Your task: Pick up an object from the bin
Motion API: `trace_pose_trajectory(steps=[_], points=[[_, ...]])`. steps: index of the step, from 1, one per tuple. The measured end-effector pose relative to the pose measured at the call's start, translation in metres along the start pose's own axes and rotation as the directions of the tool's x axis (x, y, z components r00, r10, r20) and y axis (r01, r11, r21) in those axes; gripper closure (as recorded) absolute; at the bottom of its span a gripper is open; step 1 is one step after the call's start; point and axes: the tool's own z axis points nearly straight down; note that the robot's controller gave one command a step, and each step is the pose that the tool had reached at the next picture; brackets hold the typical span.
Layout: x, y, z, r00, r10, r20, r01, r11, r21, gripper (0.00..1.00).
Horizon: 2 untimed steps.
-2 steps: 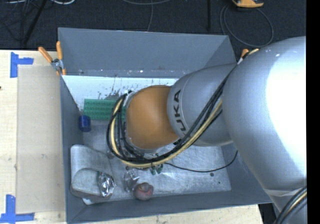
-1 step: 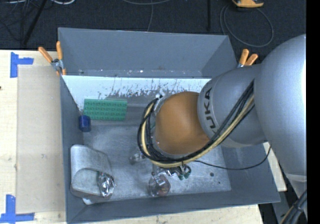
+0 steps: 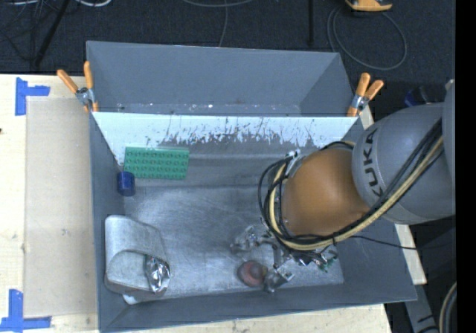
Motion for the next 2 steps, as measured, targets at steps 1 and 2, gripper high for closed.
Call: trace_pose_trajectory(steps=[1, 2], points=[[0.002, 0.001, 0.0, 1.0, 0.002, -0.011, -0.002, 1.0, -0.003, 1.0], [-0.01, 0.006, -0.136, 1.0, -0.017, -0.01, 0.017, 1.0, -0.003, 1.0]])
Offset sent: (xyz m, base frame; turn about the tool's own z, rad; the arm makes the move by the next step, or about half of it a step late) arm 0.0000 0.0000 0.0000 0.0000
